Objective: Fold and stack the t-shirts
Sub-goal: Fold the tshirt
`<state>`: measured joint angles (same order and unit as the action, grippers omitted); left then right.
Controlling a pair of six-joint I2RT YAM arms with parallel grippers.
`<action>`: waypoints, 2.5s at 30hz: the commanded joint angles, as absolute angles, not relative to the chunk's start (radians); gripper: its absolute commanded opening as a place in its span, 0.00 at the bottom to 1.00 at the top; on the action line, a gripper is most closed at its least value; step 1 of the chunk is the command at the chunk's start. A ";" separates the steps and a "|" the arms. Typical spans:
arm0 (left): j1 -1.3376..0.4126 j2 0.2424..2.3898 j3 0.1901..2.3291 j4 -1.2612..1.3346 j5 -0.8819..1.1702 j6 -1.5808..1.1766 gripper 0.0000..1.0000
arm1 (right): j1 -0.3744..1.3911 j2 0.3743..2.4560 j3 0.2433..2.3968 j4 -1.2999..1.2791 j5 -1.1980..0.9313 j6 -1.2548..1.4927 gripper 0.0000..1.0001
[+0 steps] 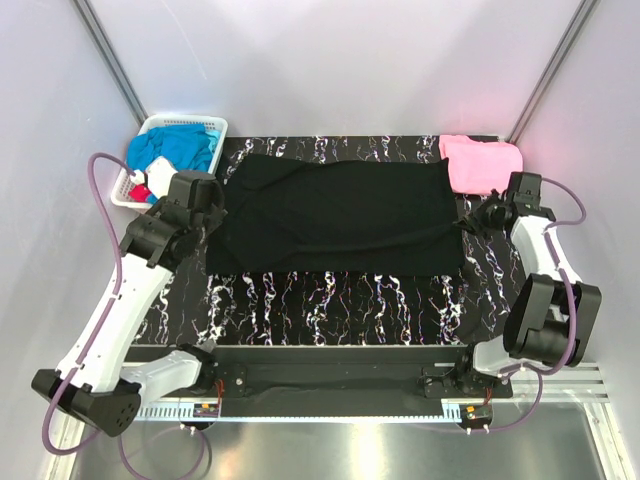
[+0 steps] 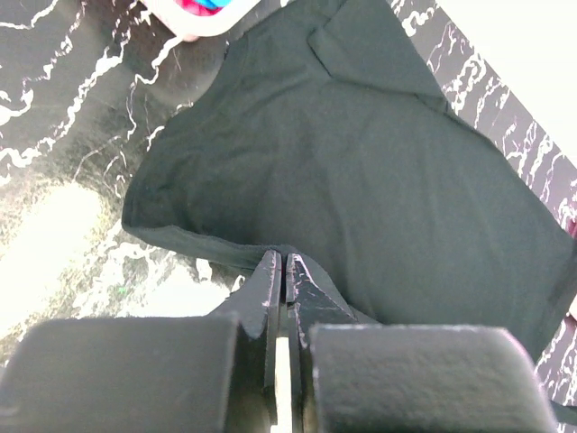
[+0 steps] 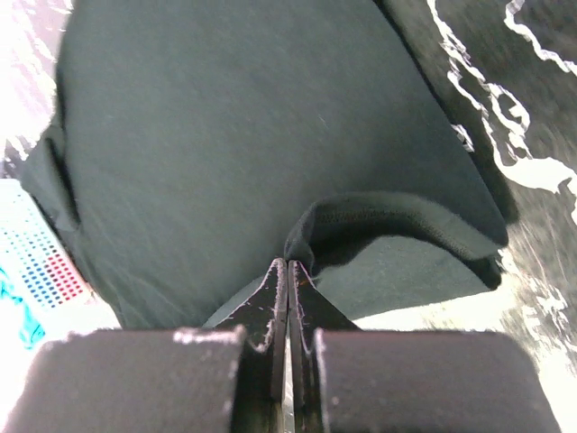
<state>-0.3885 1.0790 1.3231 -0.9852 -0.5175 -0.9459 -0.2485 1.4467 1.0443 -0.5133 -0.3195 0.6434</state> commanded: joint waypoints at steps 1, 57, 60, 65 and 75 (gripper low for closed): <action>-0.380 1.107 1.370 -0.920 -0.577 -0.923 0.00 | -0.238 1.482 1.112 -0.451 -0.359 0.608 0.00; -0.127 1.496 1.174 -0.554 -0.236 -0.805 0.94 | -0.061 1.718 1.246 -0.483 -0.112 0.617 0.22; -0.143 1.439 1.102 -0.558 -0.160 -0.801 0.93 | -0.035 1.698 1.183 -0.506 -0.130 0.615 0.23; -0.178 1.365 0.960 -0.557 -0.068 -0.821 0.93 | -0.014 1.716 1.077 -0.534 -0.158 0.603 0.22; -0.209 1.431 0.951 -0.505 0.044 -0.807 0.93 | -0.012 1.778 1.140 -0.613 -0.086 0.548 0.22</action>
<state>-0.2104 1.3998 0.9230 -0.5564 -0.0269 -0.8181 -0.0139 1.7641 1.0760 -0.5861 -0.1310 0.5808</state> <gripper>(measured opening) 0.929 0.220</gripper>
